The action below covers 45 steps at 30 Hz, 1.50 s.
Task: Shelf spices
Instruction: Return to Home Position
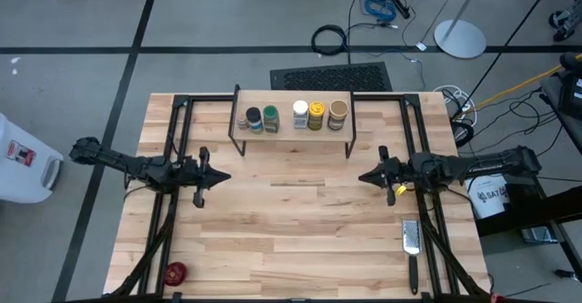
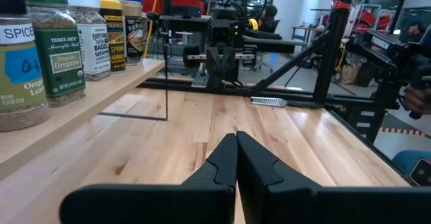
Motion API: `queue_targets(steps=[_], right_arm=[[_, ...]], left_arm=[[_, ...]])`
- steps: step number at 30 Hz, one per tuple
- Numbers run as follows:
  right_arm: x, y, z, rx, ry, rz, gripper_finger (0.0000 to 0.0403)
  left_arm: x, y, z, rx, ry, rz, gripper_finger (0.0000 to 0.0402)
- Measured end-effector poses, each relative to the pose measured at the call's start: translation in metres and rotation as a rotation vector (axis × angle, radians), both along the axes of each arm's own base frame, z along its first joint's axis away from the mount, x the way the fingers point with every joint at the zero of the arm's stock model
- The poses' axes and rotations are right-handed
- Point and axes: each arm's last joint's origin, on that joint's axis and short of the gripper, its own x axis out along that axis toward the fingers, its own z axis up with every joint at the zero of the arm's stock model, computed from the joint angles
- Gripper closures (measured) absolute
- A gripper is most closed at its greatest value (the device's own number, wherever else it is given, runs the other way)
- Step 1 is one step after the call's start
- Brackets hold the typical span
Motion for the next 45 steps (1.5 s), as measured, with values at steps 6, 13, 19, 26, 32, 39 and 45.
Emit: queue_targets(steps=[6,13,19,26,32,39,45], right_arm=[[-0.005,0.0,0.003,0.003,-0.04,0.0,0.0403],[-0.007,0.0,0.006,-0.003,-0.073,0.001,0.0403],[-0.007,0.0,0.006,-0.003,-0.073,0.002,0.0403],[-0.007,0.0,0.006,-0.005,-0.073,0.005,0.0403],[-0.007,0.0,0.006,-0.013,-0.073,0.007,0.0403],[-0.007,0.0,0.006,-0.013,-0.073,0.008,0.0403],[-0.007,0.0,0.006,0.011,-0.071,0.02,0.0403]], left_arm=[[-0.002,0.001,-0.002,0.003,0.012,0.0,0.0396],[-0.006,0.002,0.0,0.032,-0.012,0.003,0.0396],[-0.009,0.003,0.003,0.067,-0.053,0.016,0.0396],[-0.009,0.007,0.003,0.099,-0.049,0.058,0.0396],[-0.007,0.014,0.001,0.092,-0.037,0.052,0.0396],[-0.006,0.021,-0.001,0.088,-0.013,0.018,0.0396],[-0.006,0.024,-0.002,0.057,-0.005,0.018,0.0396]])
